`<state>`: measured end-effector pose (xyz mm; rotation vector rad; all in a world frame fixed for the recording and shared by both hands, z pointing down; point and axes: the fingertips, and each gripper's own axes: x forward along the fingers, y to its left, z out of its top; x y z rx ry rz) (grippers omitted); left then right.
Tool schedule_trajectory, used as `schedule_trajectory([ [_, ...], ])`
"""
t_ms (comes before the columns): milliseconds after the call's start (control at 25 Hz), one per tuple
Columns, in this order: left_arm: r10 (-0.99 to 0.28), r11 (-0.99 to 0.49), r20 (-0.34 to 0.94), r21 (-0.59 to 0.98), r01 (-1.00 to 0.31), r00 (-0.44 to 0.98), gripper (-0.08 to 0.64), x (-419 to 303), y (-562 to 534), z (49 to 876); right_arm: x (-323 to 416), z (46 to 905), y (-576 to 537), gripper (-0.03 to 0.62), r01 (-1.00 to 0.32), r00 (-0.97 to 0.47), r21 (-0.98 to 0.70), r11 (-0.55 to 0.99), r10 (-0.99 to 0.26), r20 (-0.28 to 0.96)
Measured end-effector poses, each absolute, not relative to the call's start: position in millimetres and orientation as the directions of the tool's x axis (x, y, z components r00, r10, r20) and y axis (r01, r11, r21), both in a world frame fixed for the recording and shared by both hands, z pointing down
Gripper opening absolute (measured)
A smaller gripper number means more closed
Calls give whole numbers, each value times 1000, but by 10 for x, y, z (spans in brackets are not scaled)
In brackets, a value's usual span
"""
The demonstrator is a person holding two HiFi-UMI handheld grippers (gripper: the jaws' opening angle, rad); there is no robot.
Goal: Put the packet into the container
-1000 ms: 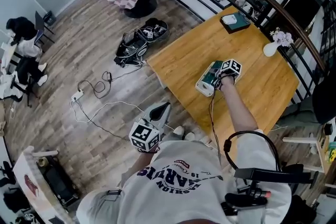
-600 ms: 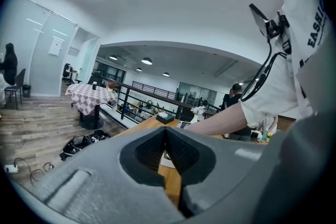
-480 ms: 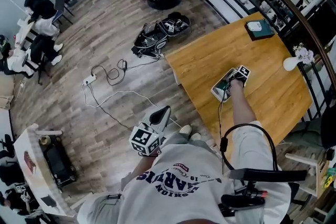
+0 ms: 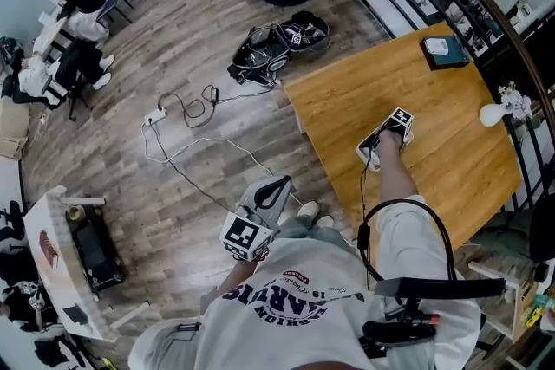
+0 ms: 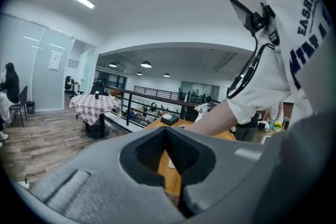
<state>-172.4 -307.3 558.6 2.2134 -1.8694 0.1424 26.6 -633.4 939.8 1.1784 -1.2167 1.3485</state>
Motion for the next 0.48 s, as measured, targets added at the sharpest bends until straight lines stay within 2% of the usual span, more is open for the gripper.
schedule_trajectory([
  [480,-946,-247,196,78,-966,258,0,-1439,-3173,5458,284,9363,-6326,362,-994,-110,-108,-27,62,992],
])
